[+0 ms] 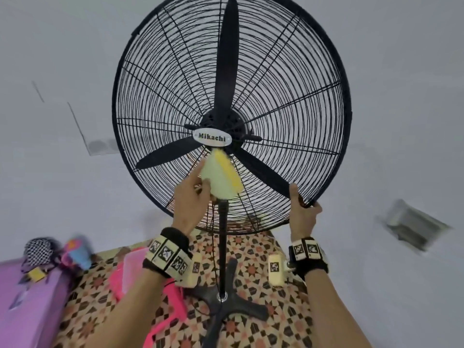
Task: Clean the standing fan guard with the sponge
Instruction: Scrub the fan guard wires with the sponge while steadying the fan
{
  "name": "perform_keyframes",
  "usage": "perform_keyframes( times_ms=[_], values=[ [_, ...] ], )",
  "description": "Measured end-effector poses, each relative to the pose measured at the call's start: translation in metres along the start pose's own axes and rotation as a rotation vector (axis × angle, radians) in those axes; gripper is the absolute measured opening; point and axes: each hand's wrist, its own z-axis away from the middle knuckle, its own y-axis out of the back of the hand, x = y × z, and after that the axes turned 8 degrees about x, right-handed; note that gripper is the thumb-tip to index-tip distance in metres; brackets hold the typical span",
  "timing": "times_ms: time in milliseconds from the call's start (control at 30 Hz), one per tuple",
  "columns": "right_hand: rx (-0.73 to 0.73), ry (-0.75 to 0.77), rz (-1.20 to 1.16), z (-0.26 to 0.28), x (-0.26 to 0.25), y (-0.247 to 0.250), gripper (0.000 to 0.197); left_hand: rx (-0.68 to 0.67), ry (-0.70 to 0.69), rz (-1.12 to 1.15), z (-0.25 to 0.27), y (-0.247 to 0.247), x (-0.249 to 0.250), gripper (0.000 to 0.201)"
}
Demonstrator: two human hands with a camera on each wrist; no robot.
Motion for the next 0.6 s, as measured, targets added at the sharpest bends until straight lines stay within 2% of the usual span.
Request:
perform_keyframes(
  times_ms=[100, 233, 333, 500, 533, 600],
  values=[
    [0.007, 0.006, 0.006, 0.004, 0.0, 0.0, 0.112, 0.091, -0.042, 0.092, -0.011, -0.002, -0.002, 0.056],
    [0.007, 0.006, 0.013, 0.007, -0.004, -0.001, 0.113, -0.068, -0.027, -0.029, 0.017, -0.014, -0.035, 0.057],
    [0.016, 0.007, 0.001, 0.008, -0.003, -0.002, 0.114, -0.175, -0.039, -0.137, 0.031, -0.015, -0.036, 0.058],
    [0.019, 0.009, -0.01, 0.009, 0.001, -0.001, 0.118, 0.109, 0.068, 0.072, 0.013, -0.014, -0.012, 0.057],
    [0.018, 0.007, -0.014, 0.01, 0.0, -0.001, 0.118, 0.107, 0.06, 0.062, 0.012, -0.016, -0.014, 0.057],
    [0.014, 0.004, -0.019, 0.011, -0.002, -0.002, 0.116, 0.011, 0.022, 0.018, 0.023, -0.021, -0.024, 0.058]
  ],
)
